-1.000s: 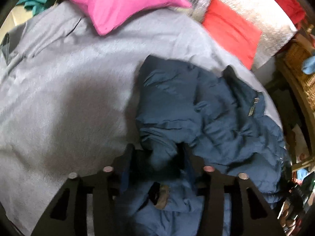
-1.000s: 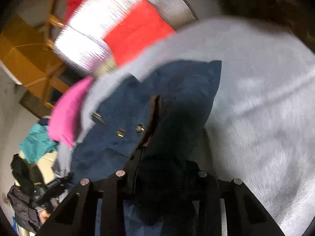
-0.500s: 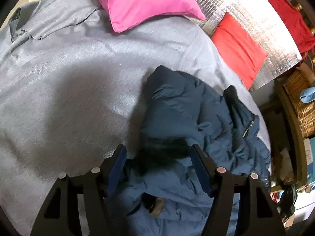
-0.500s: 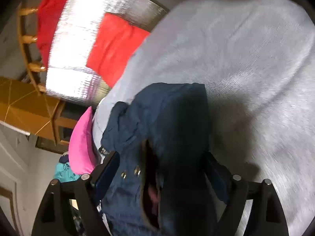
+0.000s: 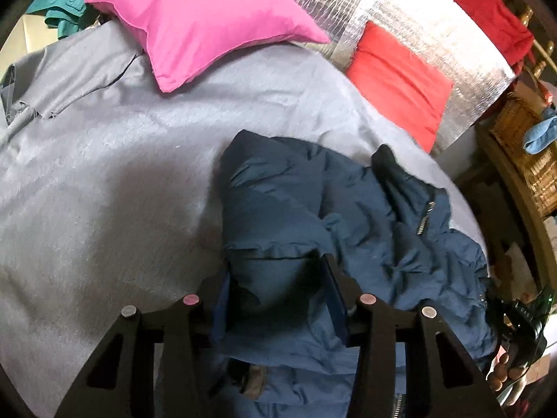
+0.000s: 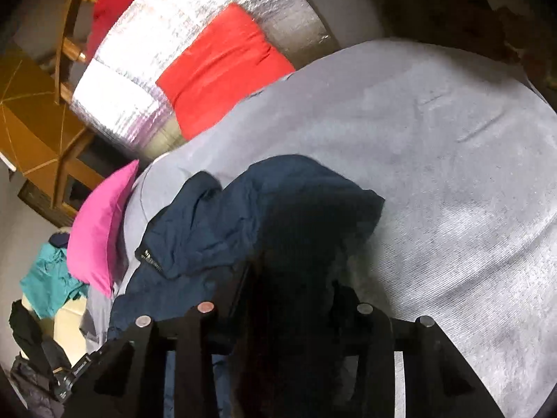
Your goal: Fold large clothes
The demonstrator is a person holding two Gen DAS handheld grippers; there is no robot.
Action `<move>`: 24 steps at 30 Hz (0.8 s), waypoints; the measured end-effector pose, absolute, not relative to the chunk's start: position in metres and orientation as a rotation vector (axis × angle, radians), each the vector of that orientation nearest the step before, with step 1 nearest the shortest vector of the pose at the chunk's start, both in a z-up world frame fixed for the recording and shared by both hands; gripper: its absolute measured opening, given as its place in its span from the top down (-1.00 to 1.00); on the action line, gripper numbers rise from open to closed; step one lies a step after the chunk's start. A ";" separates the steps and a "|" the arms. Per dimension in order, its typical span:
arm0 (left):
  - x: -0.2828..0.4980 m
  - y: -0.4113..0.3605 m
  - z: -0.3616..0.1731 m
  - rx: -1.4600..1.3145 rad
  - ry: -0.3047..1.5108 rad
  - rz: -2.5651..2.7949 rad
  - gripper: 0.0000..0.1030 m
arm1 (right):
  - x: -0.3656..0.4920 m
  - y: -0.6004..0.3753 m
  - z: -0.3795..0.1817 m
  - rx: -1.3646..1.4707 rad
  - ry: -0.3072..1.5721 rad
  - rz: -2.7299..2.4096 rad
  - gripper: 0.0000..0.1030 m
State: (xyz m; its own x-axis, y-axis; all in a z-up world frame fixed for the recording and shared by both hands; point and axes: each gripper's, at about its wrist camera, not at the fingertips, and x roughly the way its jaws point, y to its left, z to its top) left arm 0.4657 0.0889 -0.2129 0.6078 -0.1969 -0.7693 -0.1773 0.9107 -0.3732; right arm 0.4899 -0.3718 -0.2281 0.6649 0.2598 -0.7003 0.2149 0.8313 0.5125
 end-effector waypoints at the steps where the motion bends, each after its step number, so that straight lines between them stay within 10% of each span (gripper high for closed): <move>1: 0.467 0.088 -0.217 -0.432 0.952 -0.005 0.04 | 0.492 -0.378 -0.241 0.641 0.890 0.021 0.17; 7: 0.461 0.090 -0.212 -0.423 0.986 0.004 -0.10 | 0.475 -0.398 -0.249 0.800 0.913 0.046 -0.47; 11: 0.449 0.095 -0.203 -0.460 0.982 -0.018 -0.17 | 0.448 -0.403 -0.234 0.787 0.892 0.074 -0.56; 21: 0.436 0.088 -0.209 -0.365 1.019 -0.042 -0.16 | 0.416 -0.381 -0.268 0.817 0.994 0.142 -0.62; 24: 0.434 0.092 -0.206 -0.385 0.992 -0.069 -0.11 | 0.420 -0.357 -0.252 0.722 0.972 0.147 -0.14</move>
